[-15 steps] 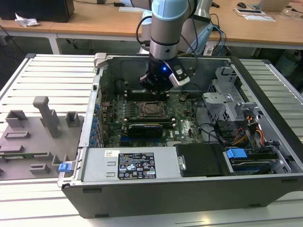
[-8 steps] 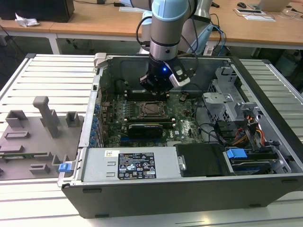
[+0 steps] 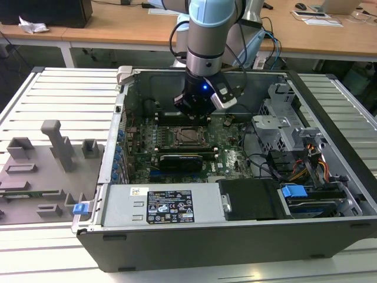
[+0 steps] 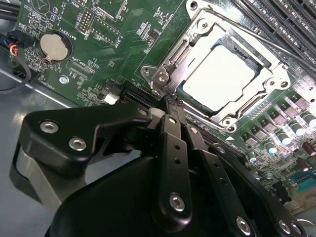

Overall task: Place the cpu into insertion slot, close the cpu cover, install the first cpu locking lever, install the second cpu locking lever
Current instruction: 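Install the second cpu locking lever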

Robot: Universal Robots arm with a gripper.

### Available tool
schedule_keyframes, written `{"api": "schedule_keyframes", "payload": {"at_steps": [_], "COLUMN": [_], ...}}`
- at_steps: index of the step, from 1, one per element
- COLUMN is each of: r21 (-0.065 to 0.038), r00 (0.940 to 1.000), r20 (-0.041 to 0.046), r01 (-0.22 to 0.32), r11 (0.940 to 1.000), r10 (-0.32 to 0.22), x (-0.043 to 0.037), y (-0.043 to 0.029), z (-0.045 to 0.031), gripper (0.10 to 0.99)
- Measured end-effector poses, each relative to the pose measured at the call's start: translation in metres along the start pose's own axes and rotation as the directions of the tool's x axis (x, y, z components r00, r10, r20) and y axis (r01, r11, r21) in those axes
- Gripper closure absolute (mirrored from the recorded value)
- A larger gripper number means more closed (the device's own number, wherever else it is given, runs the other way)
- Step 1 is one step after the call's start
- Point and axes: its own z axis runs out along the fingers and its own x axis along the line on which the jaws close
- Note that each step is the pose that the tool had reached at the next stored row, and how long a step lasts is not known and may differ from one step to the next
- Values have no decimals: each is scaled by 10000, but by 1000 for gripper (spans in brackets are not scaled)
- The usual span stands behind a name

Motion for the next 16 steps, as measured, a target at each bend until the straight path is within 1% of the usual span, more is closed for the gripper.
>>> {"api": "schedule_keyframes", "payload": {"at_steps": [8,11,12,16], "r21": [0,1,1,4], "r00": [10000,10000,10000,10000], "r20": [0,-1,0,-1], "r01": [0,-1,0,0], "r11": [10000,10000,10000,10000], "r10": [0,1,0,0], "x": [-2,-2,-2,-3], "y": [-45,-45,-44,-34], "z": [-4,-23,-34,-142], "gripper": [980,980,980,980]}}
